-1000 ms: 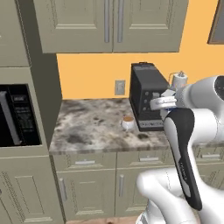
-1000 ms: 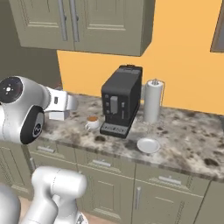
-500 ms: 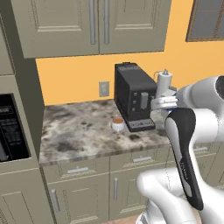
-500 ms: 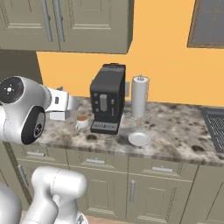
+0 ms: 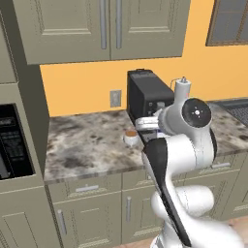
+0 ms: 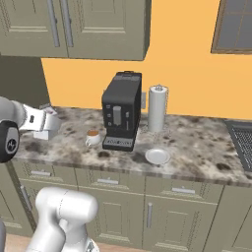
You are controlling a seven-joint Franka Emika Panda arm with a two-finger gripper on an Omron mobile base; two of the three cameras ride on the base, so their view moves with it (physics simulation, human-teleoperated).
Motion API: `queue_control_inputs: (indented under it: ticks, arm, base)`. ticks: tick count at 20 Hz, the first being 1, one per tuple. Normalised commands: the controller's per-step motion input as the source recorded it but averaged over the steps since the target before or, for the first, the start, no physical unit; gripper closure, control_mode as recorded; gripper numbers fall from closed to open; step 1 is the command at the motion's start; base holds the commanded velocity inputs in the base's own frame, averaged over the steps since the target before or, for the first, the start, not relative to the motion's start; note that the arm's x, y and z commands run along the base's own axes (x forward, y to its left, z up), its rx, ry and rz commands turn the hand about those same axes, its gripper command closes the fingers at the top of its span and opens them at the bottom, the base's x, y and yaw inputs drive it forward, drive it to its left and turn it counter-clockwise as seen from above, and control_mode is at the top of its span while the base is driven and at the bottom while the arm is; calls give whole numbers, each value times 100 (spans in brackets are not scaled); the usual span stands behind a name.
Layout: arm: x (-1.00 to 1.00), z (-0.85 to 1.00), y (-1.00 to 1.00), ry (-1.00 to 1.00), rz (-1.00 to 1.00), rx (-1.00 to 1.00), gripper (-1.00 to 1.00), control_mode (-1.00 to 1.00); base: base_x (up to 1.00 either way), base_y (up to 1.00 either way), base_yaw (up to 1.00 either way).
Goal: Take a sugar cube from the saucer and place it inside the coffee. Then, grab milk from the fridge and place it next to the coffee on the counter to sweeten the coffee.
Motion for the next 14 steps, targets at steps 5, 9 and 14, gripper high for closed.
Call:
queue_control_inputs:
  ticks: [5, 9, 14]
  arm:
    - [61, -29, 74, 4, -15, 1, 100, -100]
    - [65, -29, 60, 10, -9, 2, 100, -100]
    - [52, -29, 6, 5, -2, 0, 100, -100]
  base:
    - [0, 0, 0]
    - [0, 0, 0]
    - [0, 0, 0]
